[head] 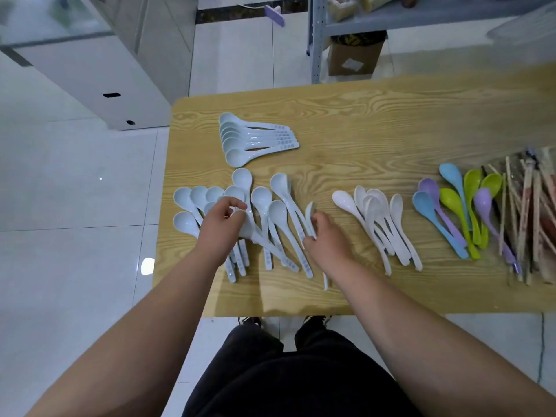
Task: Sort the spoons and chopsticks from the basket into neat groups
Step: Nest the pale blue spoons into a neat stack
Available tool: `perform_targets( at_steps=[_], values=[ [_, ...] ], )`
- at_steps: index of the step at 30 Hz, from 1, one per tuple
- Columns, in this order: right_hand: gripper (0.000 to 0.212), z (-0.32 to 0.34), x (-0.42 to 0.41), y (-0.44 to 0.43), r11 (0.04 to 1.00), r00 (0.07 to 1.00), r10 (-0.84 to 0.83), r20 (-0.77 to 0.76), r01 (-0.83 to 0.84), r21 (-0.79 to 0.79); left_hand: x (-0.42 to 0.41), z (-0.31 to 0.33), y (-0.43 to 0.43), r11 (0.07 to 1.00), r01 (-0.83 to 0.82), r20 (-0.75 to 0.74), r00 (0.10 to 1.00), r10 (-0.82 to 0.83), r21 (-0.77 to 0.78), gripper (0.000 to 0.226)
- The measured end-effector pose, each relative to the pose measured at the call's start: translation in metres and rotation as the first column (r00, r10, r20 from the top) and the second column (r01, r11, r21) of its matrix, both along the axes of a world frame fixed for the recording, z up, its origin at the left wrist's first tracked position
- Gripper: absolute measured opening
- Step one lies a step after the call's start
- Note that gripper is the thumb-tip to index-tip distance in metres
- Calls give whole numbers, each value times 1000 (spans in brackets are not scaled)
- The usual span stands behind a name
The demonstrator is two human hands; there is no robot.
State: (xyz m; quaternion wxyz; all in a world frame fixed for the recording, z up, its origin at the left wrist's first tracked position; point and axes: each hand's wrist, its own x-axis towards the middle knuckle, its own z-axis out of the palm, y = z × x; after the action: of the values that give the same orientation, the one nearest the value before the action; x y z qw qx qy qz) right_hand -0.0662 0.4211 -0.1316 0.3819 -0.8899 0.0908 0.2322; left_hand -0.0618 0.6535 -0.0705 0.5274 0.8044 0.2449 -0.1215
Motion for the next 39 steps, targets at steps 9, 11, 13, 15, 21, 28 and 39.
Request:
perform_targets(
  at_steps=[9, 11, 13, 15, 21, 28, 39],
  values=[
    [28, 56, -39, -7, 985, 981, -101, 163, 76, 152, -24, 14, 22, 684, -480, -344, 876, 338, -549, 18],
    [30, 77, -50, 6, 986, 970, -3, 243, -38, 162, -26, 16, 31, 666, -463, -381, 882, 278, -585, 30],
    [31, 96, -60, 22, 975, 941, 129, 314, -179, 133, -24, 21, 37, 660, -442, -401, 888, 226, -607, 39],
    [29, 109, -69, 36, 948, 888, 254, 383, -307, 82, -20, 26, 42, 664, -423, -393, 896, 206, -616, 45],
    [32, 127, -82, 71, 905, 830, 376, 412, -424, 27, -17, 33, 75, 670, -389, -366, 912, 185, -632, 34],
    [32, 142, -81, 98, 928, 951, 107, 289, -200, 315, -15, 43, 100, 689, -329, -307, 938, 159, -646, 21],
    [36, 139, -77, 166, 907, 985, 104, 135, -149, 393, -39, 69, 102, 599, -217, -274, 962, -3, -770, 48]
  ],
)
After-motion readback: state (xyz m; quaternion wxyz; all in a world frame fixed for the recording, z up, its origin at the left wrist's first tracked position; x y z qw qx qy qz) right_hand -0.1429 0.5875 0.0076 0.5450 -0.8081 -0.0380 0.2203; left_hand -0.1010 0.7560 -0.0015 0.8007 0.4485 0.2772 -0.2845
